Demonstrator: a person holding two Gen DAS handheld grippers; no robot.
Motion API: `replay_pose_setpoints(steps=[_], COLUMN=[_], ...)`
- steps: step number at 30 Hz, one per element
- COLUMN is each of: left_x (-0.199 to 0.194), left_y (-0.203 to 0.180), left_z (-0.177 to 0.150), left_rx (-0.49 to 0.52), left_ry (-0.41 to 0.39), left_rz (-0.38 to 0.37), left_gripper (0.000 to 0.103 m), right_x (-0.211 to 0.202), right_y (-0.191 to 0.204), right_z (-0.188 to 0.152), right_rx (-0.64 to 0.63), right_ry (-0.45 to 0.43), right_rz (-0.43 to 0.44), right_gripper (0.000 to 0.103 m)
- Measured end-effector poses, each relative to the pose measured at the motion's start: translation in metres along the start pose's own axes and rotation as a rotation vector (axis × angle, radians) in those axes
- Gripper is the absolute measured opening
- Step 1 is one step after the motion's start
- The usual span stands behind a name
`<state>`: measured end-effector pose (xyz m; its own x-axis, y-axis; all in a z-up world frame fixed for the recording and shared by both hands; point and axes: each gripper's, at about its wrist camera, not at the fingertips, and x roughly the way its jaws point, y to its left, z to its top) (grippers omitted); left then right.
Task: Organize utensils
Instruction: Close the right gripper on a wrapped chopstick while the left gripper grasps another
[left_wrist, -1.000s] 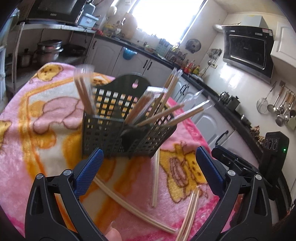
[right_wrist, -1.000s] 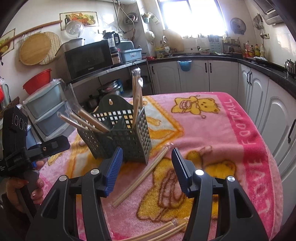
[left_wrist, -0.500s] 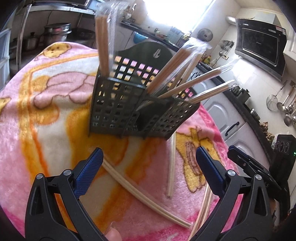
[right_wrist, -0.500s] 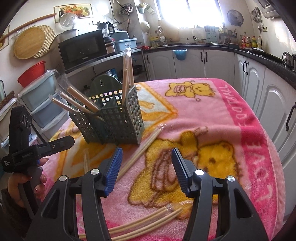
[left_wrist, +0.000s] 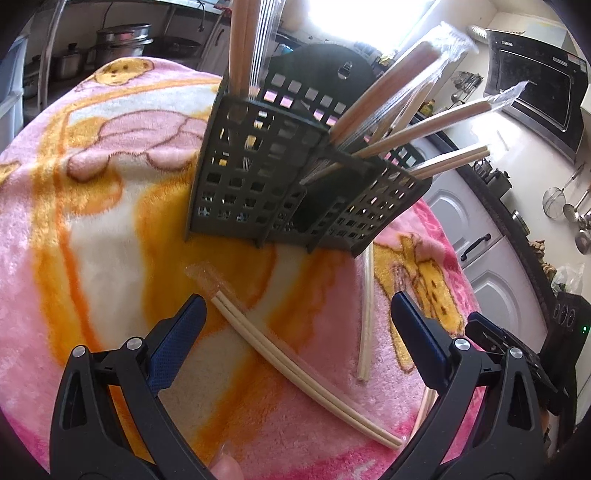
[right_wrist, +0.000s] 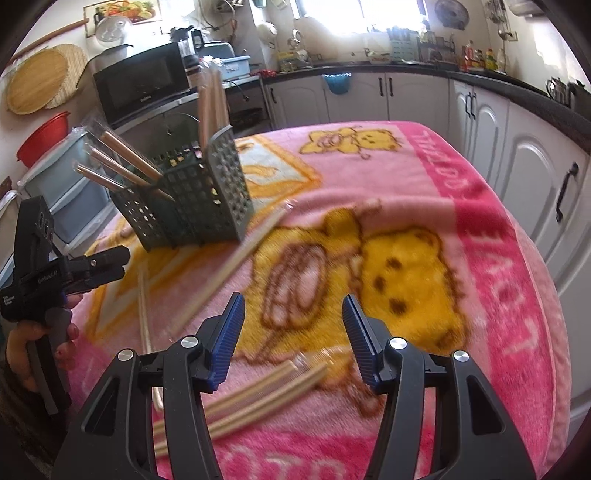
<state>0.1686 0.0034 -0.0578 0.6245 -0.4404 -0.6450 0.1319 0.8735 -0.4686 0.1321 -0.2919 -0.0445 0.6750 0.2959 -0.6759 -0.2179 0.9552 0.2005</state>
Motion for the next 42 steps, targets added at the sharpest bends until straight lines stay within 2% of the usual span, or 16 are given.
replay_pose_setpoints(steps=[10,12,15,22,25,26,31,35,42], left_x=[0.015,0.017,0.02,0.027,0.029,0.03,0.033,0.031,0.026], left_y=[0.006,0.009,0.012,0.011,0.009,0.008,0.007,0.012,0.03], left_z=[-0.004,-0.005,-0.004,-0.001,-0.001,-0.001,0.001,0.001,0.004], left_rx=[-0.042,-0.053,-0.059,-0.041,-0.016,-0.007,0.021,0.02,-0.037], left_ry=[0.038,0.042,0.041,0.029,0.02,0.019,0.011,0.007,0.003], left_rz=[0.003,0.012,0.023,0.054,0.088,0.099,0.154,0.187,0.172], left_gripper=[0.092,0.09,0.083,0.081,0.077,0.076,0.06,0.041,0.016], right_x=[0.007,0.01,0.015,0.026,0.027,0.026,0.02,0.009,-0.012], right_y=[-0.023,-0.029,-0.038,-0.043,-0.043,-0.044,-0.047,-0.052,-0.049], right_z=[-0.017,-0.018,-0.019,-0.022,-0.023,-0.024,-0.024,-0.019,-0.003], right_rx=[0.088,0.118,0.166,0.191,0.189,0.188,0.198,0.204,0.178], right_ry=[0.053,0.062,0.082,0.115,0.118,0.117,0.09,0.047,-0.034], right_rz=[-0.012,-0.007,0.004,0.01,0.024,0.029,0.022,0.012,0.007], right_gripper=[0.053,0.05,0.042,0.028,0.011,0.008,0.005,0.005,0.005])
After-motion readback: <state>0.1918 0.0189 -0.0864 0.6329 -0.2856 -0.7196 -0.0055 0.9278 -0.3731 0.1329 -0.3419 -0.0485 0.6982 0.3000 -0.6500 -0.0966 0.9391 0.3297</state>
